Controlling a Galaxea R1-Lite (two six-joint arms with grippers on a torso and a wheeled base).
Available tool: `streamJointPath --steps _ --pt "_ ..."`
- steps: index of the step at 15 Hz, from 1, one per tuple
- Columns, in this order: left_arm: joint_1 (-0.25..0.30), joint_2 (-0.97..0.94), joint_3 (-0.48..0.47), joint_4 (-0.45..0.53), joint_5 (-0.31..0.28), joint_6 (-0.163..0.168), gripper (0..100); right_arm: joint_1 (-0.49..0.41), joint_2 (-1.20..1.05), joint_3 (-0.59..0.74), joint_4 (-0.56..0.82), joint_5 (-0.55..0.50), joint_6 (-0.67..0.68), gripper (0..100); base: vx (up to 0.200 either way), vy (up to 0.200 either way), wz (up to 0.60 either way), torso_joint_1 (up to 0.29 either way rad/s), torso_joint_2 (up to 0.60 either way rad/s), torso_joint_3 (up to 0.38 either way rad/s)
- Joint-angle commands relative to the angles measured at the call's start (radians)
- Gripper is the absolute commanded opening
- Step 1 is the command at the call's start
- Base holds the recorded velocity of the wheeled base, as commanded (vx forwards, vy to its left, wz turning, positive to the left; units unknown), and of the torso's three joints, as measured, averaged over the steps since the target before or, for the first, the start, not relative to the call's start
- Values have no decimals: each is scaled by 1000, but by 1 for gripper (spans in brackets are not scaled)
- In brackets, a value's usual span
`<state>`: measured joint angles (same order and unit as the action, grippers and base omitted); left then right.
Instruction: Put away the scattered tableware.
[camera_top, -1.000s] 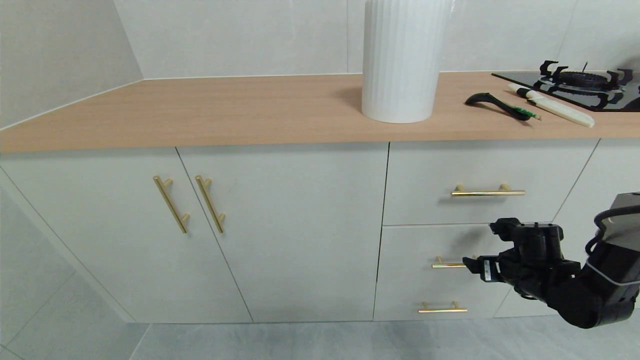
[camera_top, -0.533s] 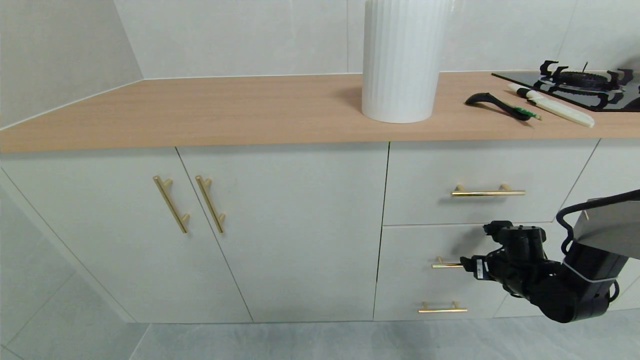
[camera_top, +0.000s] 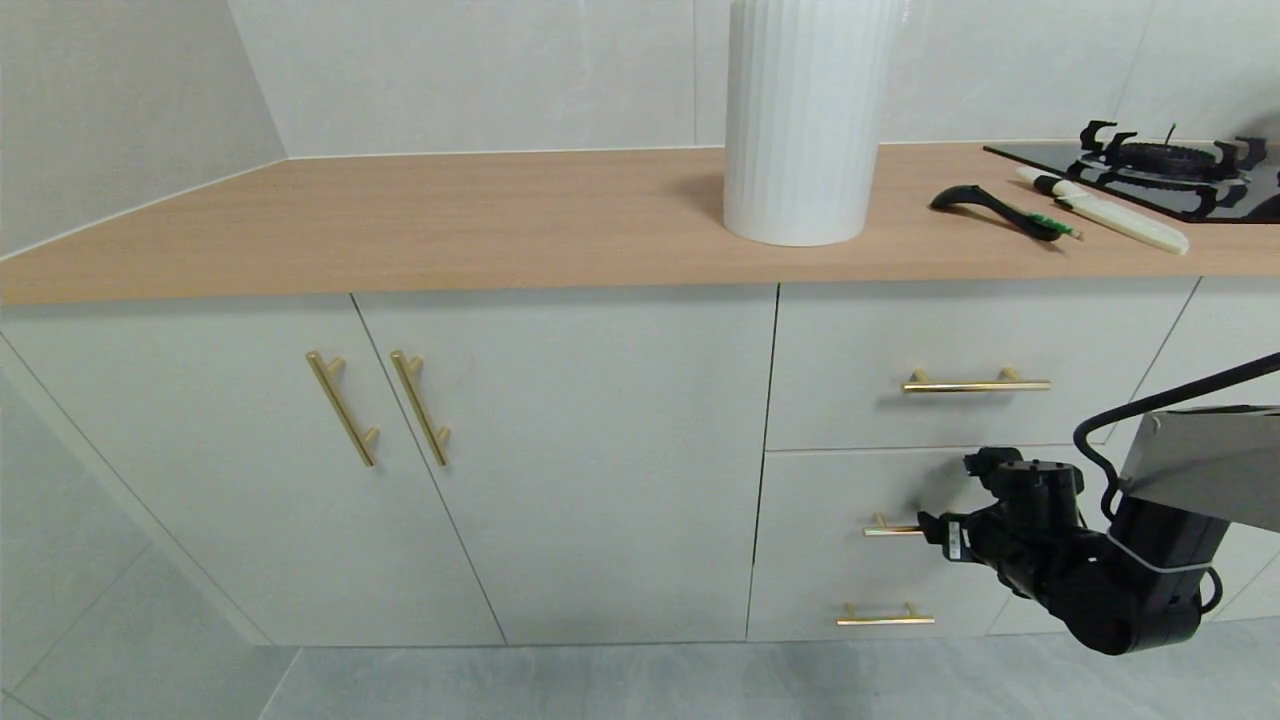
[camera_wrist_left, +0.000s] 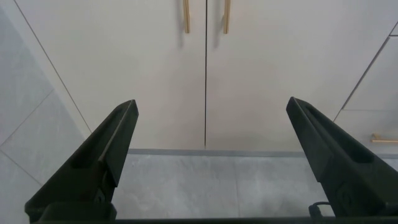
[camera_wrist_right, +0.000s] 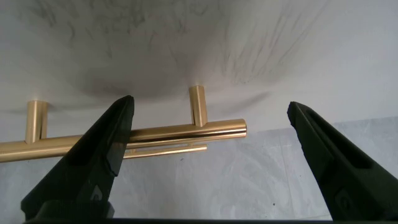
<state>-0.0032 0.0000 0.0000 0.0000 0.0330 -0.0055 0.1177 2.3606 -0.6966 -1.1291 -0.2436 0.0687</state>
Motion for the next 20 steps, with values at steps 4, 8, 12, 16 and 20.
streamJointPath --steps 4,8,12,16,20 --pt "0 2 0 0 1 -1 100 0 -11 35 6 3 -14 100 0 0 0 0 0 0" --pt "0 2 0 0 1 1 100 0 -96 124 9 66 -53 100 0 0 0 0 0 0" --pt "0 2 0 0 1 -1 100 10 -455 186 376 170 -95 100 0 0 0 0 0 0" --pt "0 2 0 0 1 -1 100 43 -724 132 635 231 -92 100 0 0 0 0 0 0" --pt "0 2 0 0 1 -1 100 43 -658 -23 697 231 -92 100 0 0 0 0 0 0"
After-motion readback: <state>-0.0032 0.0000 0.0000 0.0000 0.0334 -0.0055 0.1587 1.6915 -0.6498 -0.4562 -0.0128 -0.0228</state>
